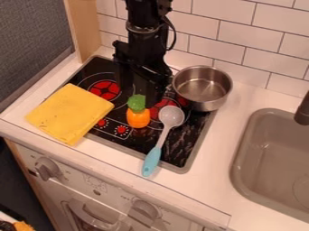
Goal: Moved the silver pot to the left top corner of the burner
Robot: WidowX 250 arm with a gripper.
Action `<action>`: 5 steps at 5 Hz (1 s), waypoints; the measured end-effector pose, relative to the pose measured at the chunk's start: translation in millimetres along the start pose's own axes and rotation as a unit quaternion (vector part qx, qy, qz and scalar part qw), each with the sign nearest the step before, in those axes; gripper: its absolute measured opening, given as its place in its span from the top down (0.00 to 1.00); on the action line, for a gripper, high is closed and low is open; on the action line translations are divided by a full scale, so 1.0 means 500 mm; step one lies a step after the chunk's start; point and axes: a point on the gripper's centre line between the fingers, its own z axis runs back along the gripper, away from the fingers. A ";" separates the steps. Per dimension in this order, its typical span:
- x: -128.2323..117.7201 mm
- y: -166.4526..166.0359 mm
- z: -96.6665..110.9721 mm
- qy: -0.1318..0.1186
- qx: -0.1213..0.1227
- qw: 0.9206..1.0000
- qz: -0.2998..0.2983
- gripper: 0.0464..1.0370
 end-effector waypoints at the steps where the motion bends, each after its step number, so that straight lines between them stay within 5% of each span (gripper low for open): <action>1: -0.002 -0.007 -0.019 0.015 -0.008 1.000 -0.003 0.04; 3: 0.138 -0.111 -0.015 -0.022 -0.031 0.994 -0.101 0.04; 5: 0.221 -0.163 -0.053 -0.027 -0.029 0.990 -0.132 0.04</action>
